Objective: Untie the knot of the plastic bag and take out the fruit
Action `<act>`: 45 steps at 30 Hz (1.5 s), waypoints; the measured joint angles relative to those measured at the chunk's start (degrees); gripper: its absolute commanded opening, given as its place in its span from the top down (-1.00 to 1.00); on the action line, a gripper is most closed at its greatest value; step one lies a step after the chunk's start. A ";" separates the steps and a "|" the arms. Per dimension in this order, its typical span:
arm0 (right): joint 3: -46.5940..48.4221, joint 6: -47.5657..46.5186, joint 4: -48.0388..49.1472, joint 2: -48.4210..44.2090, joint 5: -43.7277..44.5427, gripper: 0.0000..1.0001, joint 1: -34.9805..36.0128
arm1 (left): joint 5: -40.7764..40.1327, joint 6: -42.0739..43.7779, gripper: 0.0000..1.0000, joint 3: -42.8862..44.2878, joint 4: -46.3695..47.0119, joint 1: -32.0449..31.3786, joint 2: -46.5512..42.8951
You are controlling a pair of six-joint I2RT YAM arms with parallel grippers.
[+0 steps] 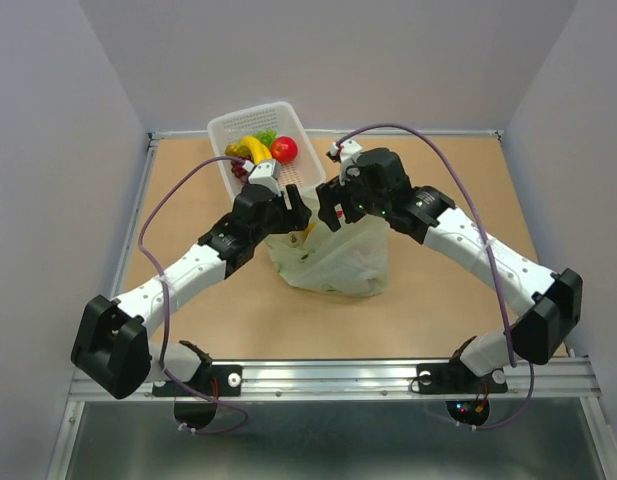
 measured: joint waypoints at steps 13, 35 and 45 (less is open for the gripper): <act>-18.97 3.39 -0.72 -2.32 -1.51 0.27 1.22 | 0.35 -1.31 -0.55 1.18 2.89 0.72 13.55; -41.00 28.35 -7.15 -15.89 -4.28 -0.12 9.99 | 2.19 -11.41 -0.59 9.84 11.39 6.75 24.90; -14.32 22.99 -13.22 -17.18 2.58 -0.42 10.47 | 11.02 -5.03 -0.64 4.31 10.34 6.49 9.55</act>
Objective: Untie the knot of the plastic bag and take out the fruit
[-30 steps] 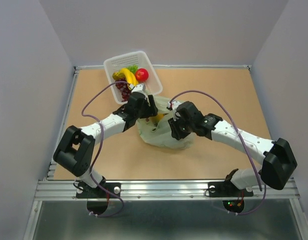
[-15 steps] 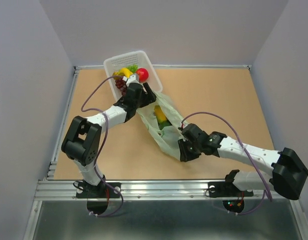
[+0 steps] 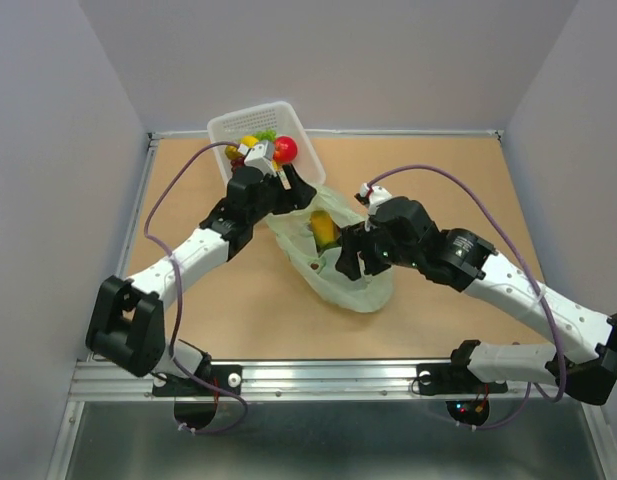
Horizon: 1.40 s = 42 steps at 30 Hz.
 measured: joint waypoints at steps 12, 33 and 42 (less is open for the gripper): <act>9.03 -4.81 -1.46 14.08 23.06 -0.76 -3.19 | 0.17 12.52 -0.60 -4.17 -4.63 -13.00 -10.14; 4.04 -12.61 6.73 20.02 6.69 -0.32 -16.81 | 3.56 18.71 -0.60 -7.19 1.88 -14.53 2.60; 4.02 -13.09 8.63 22.80 8.09 0.99 -17.79 | 7.17 18.95 -0.21 -6.08 2.73 -18.47 12.98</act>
